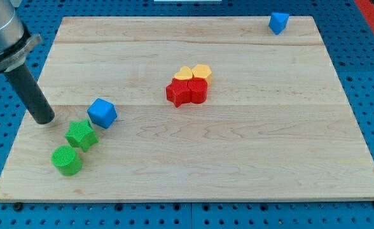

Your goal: Move the blue cube towards the top of the board

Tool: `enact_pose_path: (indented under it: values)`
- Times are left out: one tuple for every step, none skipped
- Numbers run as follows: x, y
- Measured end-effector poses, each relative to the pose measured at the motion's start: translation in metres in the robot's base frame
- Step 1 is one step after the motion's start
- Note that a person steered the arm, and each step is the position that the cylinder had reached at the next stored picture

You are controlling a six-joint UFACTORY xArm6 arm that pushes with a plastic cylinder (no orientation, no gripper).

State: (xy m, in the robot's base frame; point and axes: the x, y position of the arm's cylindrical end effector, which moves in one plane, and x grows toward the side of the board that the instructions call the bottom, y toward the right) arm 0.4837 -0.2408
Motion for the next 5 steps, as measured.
enact_pose_path:
  values:
    - [0.004,0.048]
    - [0.004,0.1]
    - [-0.02,0.129]
    - [-0.067,0.122]
    - [-0.1,0.104]
